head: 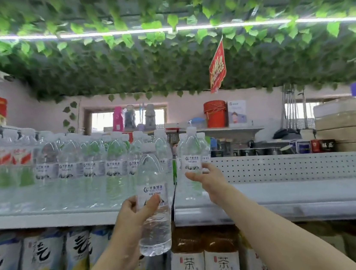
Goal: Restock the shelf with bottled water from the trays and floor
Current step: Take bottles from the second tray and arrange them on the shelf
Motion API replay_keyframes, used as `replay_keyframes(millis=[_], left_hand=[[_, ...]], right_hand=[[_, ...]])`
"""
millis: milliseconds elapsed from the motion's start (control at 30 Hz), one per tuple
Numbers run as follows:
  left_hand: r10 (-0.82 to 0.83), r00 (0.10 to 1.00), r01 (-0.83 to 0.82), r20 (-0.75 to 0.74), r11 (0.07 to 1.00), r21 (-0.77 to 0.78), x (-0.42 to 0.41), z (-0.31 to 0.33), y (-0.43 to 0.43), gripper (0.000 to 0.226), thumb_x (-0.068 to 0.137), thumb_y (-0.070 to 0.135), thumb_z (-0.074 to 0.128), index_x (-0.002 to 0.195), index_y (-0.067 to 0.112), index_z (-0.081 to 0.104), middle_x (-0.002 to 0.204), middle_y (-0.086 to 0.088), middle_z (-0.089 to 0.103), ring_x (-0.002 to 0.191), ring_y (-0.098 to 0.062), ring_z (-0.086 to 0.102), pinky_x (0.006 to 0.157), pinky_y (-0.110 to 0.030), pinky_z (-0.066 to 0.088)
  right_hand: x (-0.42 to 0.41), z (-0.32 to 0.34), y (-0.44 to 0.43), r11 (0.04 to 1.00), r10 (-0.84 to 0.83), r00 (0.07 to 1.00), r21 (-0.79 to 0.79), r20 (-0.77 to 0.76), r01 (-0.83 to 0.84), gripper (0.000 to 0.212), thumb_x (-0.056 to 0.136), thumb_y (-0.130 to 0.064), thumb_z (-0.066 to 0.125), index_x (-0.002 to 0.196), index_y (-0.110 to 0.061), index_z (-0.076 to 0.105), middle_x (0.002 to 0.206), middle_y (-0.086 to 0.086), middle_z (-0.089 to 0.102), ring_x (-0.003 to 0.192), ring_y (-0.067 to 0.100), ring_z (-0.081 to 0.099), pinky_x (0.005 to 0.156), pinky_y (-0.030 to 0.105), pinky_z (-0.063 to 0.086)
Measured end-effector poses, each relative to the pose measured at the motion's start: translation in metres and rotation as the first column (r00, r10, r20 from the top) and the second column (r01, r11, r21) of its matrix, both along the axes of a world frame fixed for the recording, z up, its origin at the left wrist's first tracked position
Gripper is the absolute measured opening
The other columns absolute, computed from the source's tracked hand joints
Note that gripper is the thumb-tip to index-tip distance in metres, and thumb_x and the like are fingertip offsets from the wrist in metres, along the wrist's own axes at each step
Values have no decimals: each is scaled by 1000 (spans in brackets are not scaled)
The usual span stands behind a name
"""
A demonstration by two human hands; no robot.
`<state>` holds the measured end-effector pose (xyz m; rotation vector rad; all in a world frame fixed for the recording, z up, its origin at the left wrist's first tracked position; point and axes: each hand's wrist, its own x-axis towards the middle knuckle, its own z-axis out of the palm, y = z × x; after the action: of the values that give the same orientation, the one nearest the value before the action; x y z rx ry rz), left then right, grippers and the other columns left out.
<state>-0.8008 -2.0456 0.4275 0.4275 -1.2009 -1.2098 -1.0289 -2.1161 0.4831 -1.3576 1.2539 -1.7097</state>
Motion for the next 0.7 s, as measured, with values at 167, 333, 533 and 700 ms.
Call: replay_keyframes(millis=[167, 333, 533, 700], left_hand=[[-23, 1000, 23, -21, 1000, 0, -7, 2, -5, 48, 86, 22, 70, 118, 22, 36, 88, 15, 49, 79, 2, 45, 94, -31, 29], [-43, 999, 43, 2, 999, -9, -9, -1, -11, 42, 81, 24, 73, 109, 23, 42, 93, 12, 57, 83, -1, 52, 77, -28, 38], [-25, 999, 24, 34, 1000, 14, -4, -1, -6, 62, 62, 41, 88, 110, 25, 51, 108, 4, 67, 101, -9, 58, 95, -36, 32], [-9, 997, 5, 77, 999, 50, 6, -4, 1, 92, 45, 53, 94, 120, 17, 57, 105, -4, 76, 105, -29, 67, 106, -55, 42]], right_hand=[[-1, 0, -20, 999, -3, 995, 43, -95, 7, 70, 78, -19, 88, 138, -16, 50, 117, 3, 67, 103, 17, 63, 93, 36, 44], [-2, 3, -31, 995, -62, 977, 67, -206, 77, 82, 75, -32, 90, 144, -19, 46, 127, 5, 63, 113, 24, 61, 96, 39, 45], [2, 5, -30, 986, -130, 950, 66, -284, 155, 86, 75, -37, 90, 146, -20, 45, 137, 7, 59, 121, 26, 58, 105, 42, 46], [7, 5, -11, 982, -92, 919, 118, -384, 147, 90, 82, -45, 82, 154, -19, 36, 149, 8, 50, 131, 29, 52, 113, 46, 42]])
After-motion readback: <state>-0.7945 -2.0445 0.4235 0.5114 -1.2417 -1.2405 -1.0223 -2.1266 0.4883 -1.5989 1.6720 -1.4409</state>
